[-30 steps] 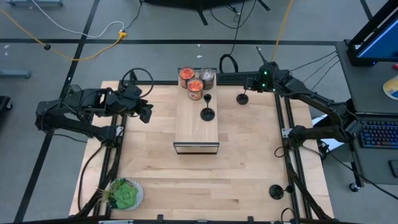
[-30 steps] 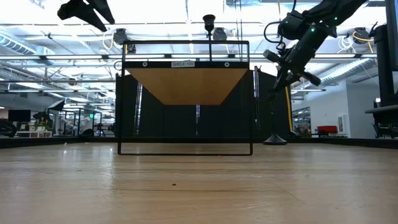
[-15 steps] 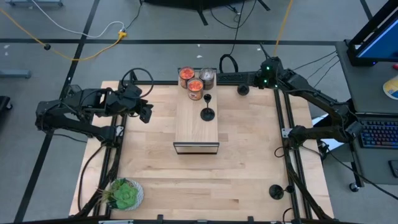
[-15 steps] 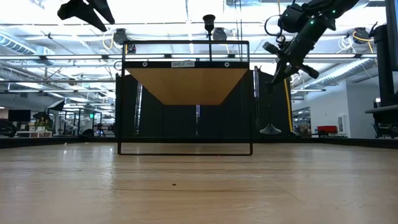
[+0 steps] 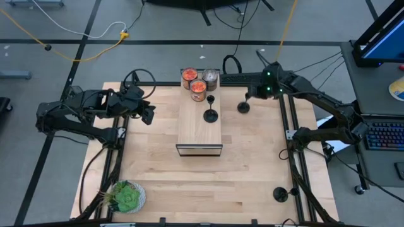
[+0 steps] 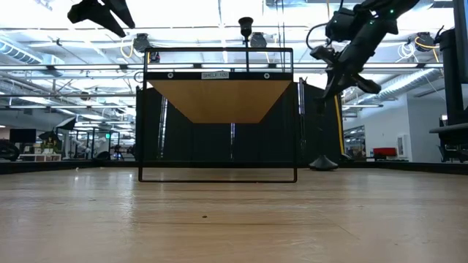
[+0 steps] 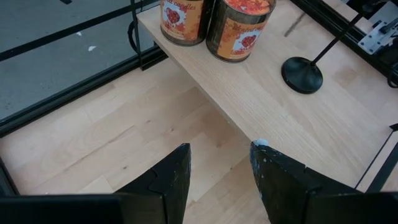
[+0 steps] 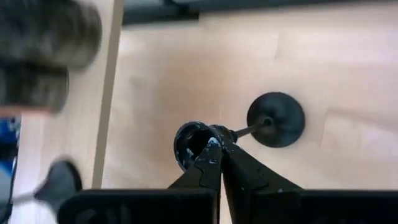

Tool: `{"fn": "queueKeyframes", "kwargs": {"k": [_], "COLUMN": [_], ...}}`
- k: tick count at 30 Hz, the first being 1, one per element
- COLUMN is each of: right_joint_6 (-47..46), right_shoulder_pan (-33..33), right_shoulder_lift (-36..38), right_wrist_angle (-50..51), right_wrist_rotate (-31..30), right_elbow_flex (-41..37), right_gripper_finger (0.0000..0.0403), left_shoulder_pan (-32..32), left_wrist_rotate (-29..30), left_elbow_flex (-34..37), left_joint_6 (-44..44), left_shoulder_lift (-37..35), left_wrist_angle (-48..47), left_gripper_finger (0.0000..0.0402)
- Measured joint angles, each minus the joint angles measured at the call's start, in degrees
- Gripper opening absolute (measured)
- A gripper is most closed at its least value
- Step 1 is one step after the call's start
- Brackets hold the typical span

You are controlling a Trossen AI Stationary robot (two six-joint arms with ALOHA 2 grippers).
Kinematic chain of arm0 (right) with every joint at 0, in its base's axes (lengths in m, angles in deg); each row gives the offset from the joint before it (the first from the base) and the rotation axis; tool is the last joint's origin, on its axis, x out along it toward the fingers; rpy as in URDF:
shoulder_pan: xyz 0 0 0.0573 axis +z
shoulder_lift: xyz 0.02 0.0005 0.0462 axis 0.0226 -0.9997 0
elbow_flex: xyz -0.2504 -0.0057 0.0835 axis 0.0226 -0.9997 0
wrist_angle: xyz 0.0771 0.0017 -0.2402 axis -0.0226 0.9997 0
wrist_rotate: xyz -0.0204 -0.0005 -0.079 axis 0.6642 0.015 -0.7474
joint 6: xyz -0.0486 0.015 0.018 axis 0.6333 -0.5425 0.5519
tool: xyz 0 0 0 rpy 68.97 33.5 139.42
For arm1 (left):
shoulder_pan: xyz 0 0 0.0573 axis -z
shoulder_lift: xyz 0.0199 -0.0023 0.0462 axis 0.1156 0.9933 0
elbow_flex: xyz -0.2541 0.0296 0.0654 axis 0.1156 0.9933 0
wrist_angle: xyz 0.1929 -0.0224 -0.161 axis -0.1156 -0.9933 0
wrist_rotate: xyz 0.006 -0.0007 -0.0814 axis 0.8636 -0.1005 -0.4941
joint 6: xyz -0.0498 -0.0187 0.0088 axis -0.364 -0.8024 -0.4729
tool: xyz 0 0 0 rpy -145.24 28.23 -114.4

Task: Pick & Place candle stick holders
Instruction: Align the top black candle holder with the black candle holder on the shelf

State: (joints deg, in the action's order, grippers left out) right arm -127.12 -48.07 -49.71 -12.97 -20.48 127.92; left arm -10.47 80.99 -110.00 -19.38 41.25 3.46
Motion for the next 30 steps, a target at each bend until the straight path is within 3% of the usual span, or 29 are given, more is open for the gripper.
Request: {"fn": "queueKeyframes", "kwargs": {"k": [8,30], "right_joint_6": [0.66,2.24], "right_shoulder_pan": [0.75,-1.36], "right_shoulder_lift": [1.09,1.51], "right_wrist_angle": [3.07,5.02], "right_wrist_rotate": [7.72,6.29], "right_elbow_flex": [0.02,0.02], "right_gripper_finger": [0.0001,0.0], "left_shoulder_pan": [0.0,0.0], "left_wrist_rotate": [0.02,-1.43], "left_elbow_flex": [0.02,0.0], "left_joint_6": [-0.07,-0.27], "left_shoulder_lift": [0.0,0.0], "left_wrist_angle": [0.02,0.02], "left_gripper_finger": [0.0172,0.0172]}}
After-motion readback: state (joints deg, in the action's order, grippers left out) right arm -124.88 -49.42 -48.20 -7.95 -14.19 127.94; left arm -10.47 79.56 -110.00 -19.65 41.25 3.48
